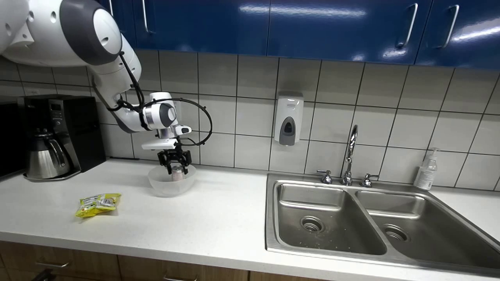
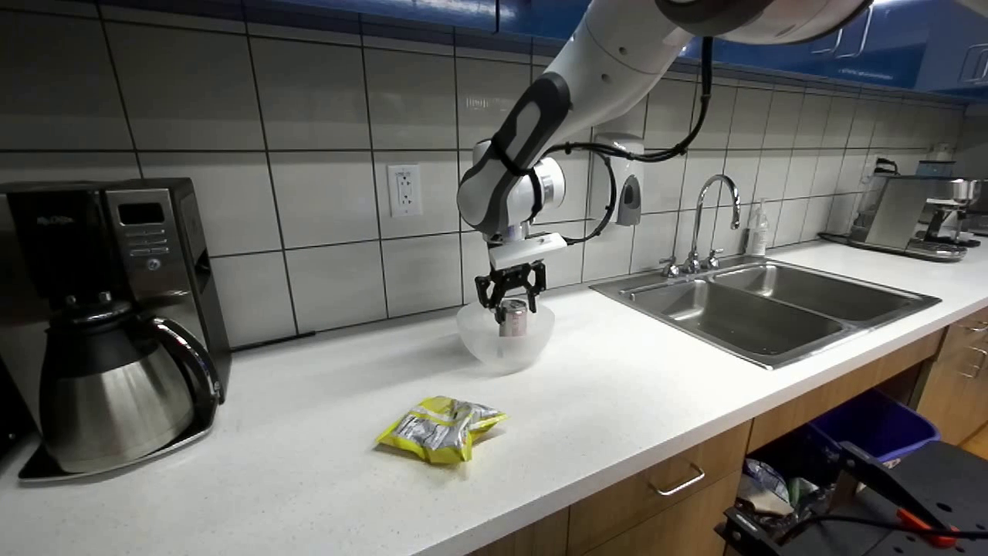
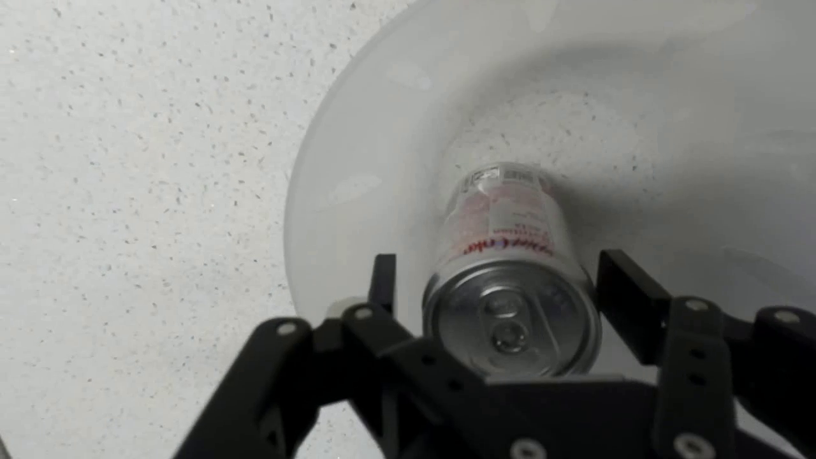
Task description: Put the can in the bowl.
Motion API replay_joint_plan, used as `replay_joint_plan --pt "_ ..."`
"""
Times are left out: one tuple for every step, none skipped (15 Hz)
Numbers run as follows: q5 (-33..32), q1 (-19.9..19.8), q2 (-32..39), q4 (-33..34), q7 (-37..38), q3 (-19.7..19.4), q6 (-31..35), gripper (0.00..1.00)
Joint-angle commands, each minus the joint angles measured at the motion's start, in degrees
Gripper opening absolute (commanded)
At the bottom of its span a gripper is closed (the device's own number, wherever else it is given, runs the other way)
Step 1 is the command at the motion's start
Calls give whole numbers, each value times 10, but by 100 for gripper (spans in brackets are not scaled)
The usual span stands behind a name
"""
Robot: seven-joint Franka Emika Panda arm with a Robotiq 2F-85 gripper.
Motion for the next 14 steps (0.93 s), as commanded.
replay_joint_plan --pt "8 -10 16 46 -12 6 -43 100" --pt "7 -10 17 51 -11 5 -47 100" --pt "6 -10 14 49 -11 5 -48 100" --pt "5 -11 11 46 -9 3 -48 100" --pt "4 -11 1 35 -8 1 -44 100" --pt "4 -13 -8 22 -10 1 -38 100" --pt "4 -15 -14 11 -10 1 -31 100" --pt "5 -18 -21 -3 -13 2 -23 100" --pt "4 -20 -28 -18 -16 3 -11 100" --pt "3 -22 -34 -28 -17 3 -2 100" --pt "3 -23 -39 -37 -20 4 3 100" --pt "2 -23 -43 -44 -20 4 9 100" --pt "2 -23 -49 -52 -21 5 14 100" --pt "2 -22 -55 -62 -23 5 19 100"
